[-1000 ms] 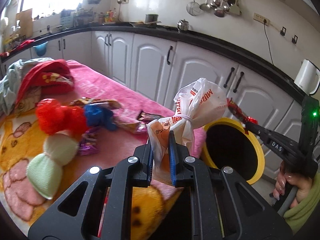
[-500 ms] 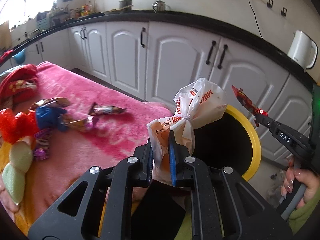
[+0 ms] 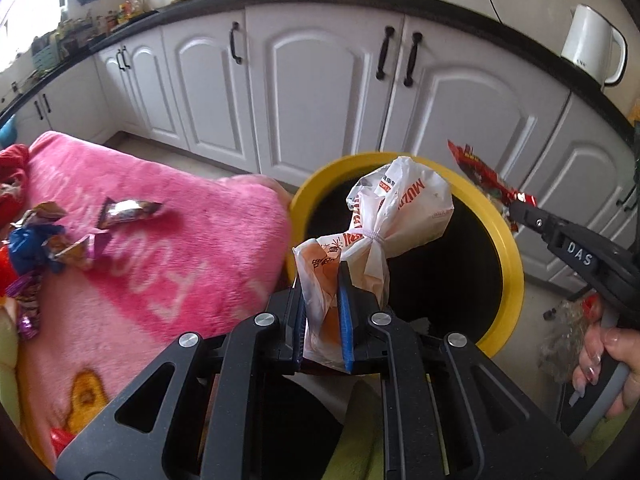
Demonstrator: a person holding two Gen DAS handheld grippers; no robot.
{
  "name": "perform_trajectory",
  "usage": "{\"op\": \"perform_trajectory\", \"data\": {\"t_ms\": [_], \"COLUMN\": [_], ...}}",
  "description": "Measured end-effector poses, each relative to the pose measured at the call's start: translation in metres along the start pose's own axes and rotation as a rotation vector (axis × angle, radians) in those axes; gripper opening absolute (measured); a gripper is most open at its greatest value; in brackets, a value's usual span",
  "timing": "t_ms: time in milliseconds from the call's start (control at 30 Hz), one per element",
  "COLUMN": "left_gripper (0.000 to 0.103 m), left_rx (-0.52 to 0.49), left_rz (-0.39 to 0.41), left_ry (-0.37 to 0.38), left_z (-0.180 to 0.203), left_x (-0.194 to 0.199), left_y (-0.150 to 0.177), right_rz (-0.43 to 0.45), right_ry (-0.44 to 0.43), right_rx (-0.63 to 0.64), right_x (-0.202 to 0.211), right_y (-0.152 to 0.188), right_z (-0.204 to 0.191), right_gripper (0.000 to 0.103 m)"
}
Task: Collect trash
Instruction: 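Carry the white bag and red wrapper over the yellow bin and release both, then move both open tools back toward the trash on the blanket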
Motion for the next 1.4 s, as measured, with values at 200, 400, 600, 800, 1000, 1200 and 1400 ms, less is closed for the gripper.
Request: {"op": "perform_trajectory", "data": {"t_ms": [200, 400, 600, 800, 1000, 1200, 1400], "left_gripper": [0.013, 0.043, 0.076, 0.092, 0.092, 0.092, 0.092], "left_rx": [-0.012, 0.015, 0.073, 0.123, 0.164, 0.211, 0.253], "left_rz": [-0.021, -0.01, 0.025, 0.086, 0.148, 0.203, 0.271], "left_ry": [0.007, 0.016, 0.038, 0.047, 0.021, -0.011, -0.061], "left_z": [0.007, 0.003, -0.008, -0.023, -0.042, -0.068, -0.1], "left_x": [-0.012, -0.012, 0.004, 0.027, 0.054, 0.078, 0.106], "left_y": [0.0, -0.004, -0.007, -0.014, -0.018, -0.021, -0.021], "right_rz": [-0.023, -0.022, -0.009, 0.02, 0.048, 0.077, 0.105], "right_ry": [-0.009, -0.007, 0.0, -0.006, -0.032, -0.051, -0.099], "right_rx": [-0.015, -0.038, -0.048, -0.041, -0.016, 0.003, 0.04], "right_x": [-0.006, -0.006, -0.003, 0.005, 0.017, 0.03, 0.045], "right_y": [0.002, 0.001, -0.001, -0.005, -0.009, -0.014, -0.017], "right_z": [0.002, 0.006, 0.007, -0.001, -0.019, -0.036, -0.065], "right_gripper": [0.006, 0.033, 0.044, 0.054, 0.06, 0.065, 0.07]}}
Point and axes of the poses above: each gripper's, at about its wrist camera, not at the fingertips, and x roughly against the way its jaws point, z to its right, y to its underside, the point moved 6 cm from there along -x, roughly the way its jaws point, and after that the axes turned 6 degrees about x, right-handed, at the moved point
